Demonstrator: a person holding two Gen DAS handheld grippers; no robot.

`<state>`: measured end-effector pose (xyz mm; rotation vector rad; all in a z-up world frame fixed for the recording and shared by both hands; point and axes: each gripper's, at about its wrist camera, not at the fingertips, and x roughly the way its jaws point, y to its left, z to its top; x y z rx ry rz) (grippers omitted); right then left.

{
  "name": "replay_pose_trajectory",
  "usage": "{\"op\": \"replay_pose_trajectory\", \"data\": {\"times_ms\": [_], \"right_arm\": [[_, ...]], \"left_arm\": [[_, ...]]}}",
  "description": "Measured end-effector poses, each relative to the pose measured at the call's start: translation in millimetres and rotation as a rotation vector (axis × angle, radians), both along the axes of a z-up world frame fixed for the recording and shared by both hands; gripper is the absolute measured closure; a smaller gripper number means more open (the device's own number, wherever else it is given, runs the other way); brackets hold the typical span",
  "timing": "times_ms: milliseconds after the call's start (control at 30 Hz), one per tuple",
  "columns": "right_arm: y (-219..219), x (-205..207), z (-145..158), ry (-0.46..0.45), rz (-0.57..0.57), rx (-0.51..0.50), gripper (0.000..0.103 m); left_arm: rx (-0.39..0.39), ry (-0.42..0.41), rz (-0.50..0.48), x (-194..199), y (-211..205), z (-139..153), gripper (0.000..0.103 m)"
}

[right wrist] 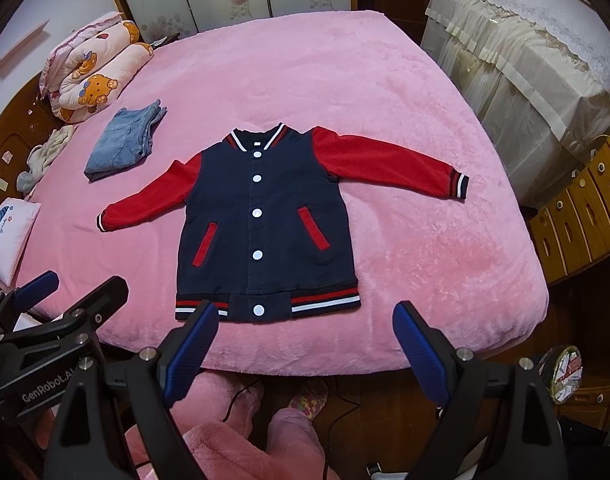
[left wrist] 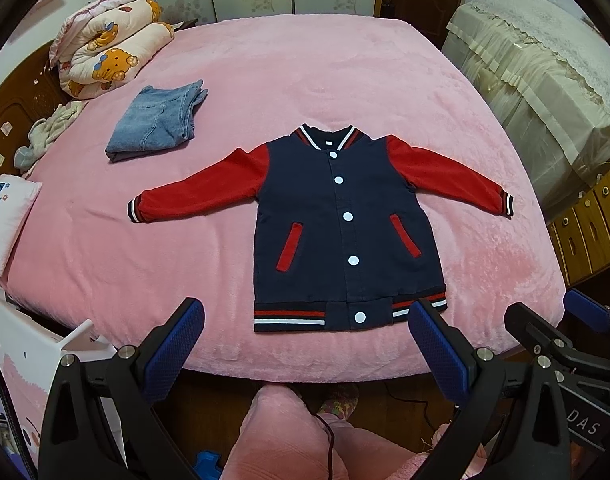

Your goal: Fold large clothes

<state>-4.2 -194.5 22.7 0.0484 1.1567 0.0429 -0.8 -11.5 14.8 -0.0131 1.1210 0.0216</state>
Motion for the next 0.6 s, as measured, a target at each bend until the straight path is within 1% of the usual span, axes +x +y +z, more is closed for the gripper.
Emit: {"op": "replay_pose_trajectory", "data": {"times_ms": [133, 200, 300, 600], "right_arm": [[1, -1, 2, -0.011, 0.003, 0.001, 0.014], [1, -1, 3, -0.016, 0.002, 0.007, 0.014], [-1, 1, 4, -0.021, -0.005, 0.018, 0.014], [6, 18, 3, -0.02, -0.022, 0.053, 0.014]], "left_arm": [[0.008, -0.006, -0.003, 2, 0, 5, 0.002], [0.014, -0.013, -0.006, -3, -2, -2, 0.002], [0.023, -0.017, -0.012, -2, -1, -1, 0.002], [0.041, -0.014, -0.012, 10, 14, -2, 0.002]]}}
